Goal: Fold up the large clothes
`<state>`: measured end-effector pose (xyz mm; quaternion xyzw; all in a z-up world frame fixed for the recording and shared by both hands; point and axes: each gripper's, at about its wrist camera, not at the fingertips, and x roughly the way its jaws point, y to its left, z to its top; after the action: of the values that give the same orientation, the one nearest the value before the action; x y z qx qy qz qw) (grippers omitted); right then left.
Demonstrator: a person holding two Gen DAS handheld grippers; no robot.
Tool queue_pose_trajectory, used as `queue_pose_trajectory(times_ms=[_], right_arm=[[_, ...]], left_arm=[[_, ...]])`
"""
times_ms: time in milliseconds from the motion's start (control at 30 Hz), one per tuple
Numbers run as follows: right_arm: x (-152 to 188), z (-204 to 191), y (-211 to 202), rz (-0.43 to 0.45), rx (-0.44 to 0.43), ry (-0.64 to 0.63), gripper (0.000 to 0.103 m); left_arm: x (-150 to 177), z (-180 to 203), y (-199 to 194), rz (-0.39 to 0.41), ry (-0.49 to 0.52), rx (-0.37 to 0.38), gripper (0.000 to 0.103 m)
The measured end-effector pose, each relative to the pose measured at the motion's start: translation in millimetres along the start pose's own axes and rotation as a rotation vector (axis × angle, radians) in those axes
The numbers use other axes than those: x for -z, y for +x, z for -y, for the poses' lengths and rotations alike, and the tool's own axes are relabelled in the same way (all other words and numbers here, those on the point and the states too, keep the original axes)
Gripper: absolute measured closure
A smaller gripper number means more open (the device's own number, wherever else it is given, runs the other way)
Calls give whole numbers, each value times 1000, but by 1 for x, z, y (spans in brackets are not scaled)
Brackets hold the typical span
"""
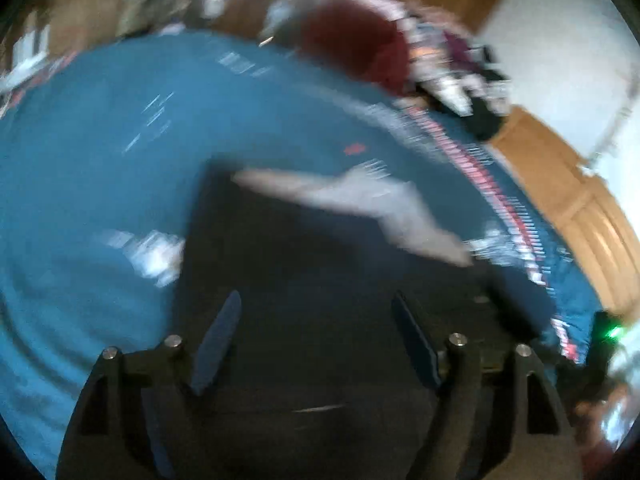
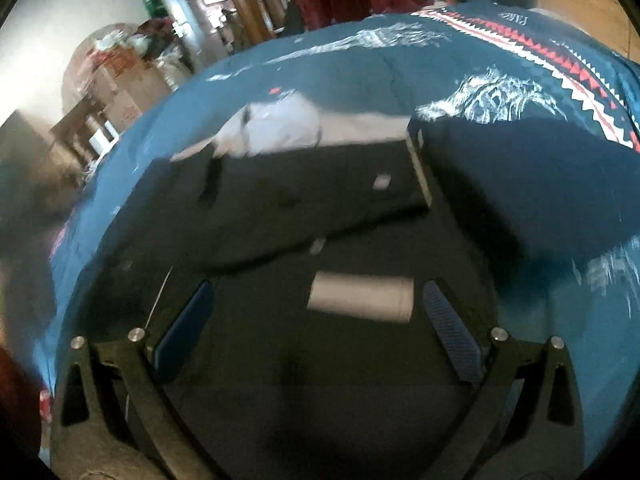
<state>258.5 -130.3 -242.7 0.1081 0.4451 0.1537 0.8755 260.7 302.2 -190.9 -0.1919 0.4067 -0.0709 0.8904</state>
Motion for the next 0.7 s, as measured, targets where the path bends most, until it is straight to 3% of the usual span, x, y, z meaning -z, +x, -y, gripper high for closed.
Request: queue_pose_trajectory(times_ms=[100, 167, 267, 367, 500, 633, 700], right_arm=[[-14, 25, 11, -12, -60, 95, 18], [-17, 59, 3, 9, -47, 192, 26], [-14, 124, -29, 79, -25, 341, 26], [-15, 198, -67, 148, 125, 415, 25], [-23, 307, -108, 212, 209, 597, 24], [-13, 378, -134, 266, 145, 820, 20], [-12, 401, -131, 245, 143, 842, 21]], left_arm=[[18, -29, 22, -76, -15, -92, 28], [28, -45, 26, -88, -81, -39, 30], [31, -44, 24, -73, -72, -25, 27], [35, -47, 22, -72, -59, -30, 26], [32, -32, 40, -75, -22, -43, 15], [30, -20, 48, -94, 34, -59, 6], [29, -16, 48, -98, 48, -75, 6]])
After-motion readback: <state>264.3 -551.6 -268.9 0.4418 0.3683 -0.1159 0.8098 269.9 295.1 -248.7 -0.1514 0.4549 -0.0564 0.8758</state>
